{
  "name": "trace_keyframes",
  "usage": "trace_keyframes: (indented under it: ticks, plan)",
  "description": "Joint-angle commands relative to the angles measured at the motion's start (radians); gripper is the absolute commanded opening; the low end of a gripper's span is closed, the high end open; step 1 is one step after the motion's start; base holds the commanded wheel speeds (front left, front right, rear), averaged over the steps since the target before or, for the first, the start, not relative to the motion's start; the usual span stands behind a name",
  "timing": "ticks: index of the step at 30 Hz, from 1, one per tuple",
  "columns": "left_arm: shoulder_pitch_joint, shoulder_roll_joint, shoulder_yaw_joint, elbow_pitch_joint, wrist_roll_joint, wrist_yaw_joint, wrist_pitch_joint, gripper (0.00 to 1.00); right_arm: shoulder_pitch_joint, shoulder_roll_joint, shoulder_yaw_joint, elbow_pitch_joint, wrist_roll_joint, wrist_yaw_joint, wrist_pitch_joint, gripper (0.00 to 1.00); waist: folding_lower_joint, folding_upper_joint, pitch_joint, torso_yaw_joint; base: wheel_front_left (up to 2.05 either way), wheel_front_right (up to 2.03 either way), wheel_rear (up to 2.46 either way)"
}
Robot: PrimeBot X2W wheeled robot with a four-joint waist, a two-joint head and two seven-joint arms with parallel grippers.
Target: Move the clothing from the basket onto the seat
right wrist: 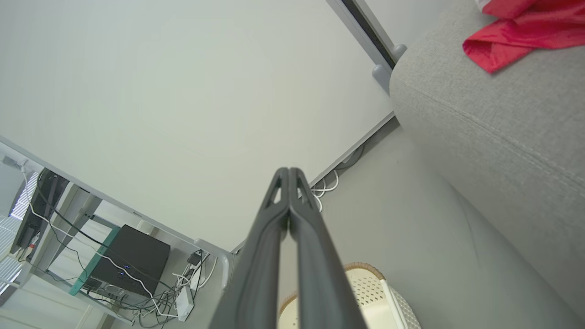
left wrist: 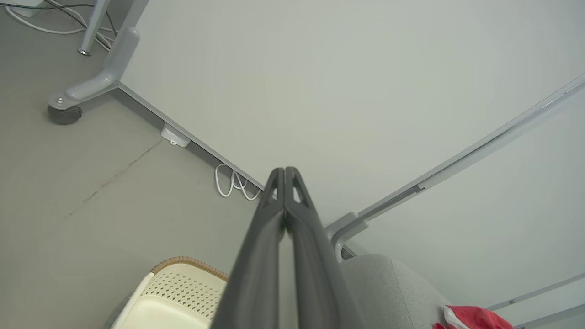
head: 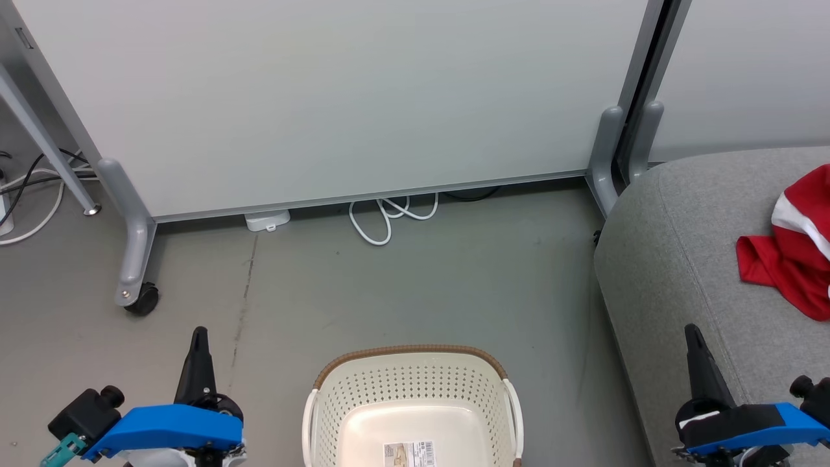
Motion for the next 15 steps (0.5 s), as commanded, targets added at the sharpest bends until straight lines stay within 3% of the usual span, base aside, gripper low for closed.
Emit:
trace_keyframes:
  ticks: [1, 15]
  plan:
    - [-0.029, 0.000, 0.007, -0.010, -0.028, -0.004, 0.008, 0.00, -0.026, -0.005, -0.003, -0.012, 0.032, 0.000, 0.006, 0.00, 0.0000, 0.0000, 0.000, 0.000, 0.00, 0.00, 0.00]
    - [-0.041, 0.000, 0.031, -0.008, -0.193, -0.010, 0.050, 0.00, -0.038, -0.006, -0.007, -0.010, 0.207, 0.000, 0.049, 0.00, 0.0000, 0.0000, 0.000, -0.007, 0.00, 0.00, 0.00]
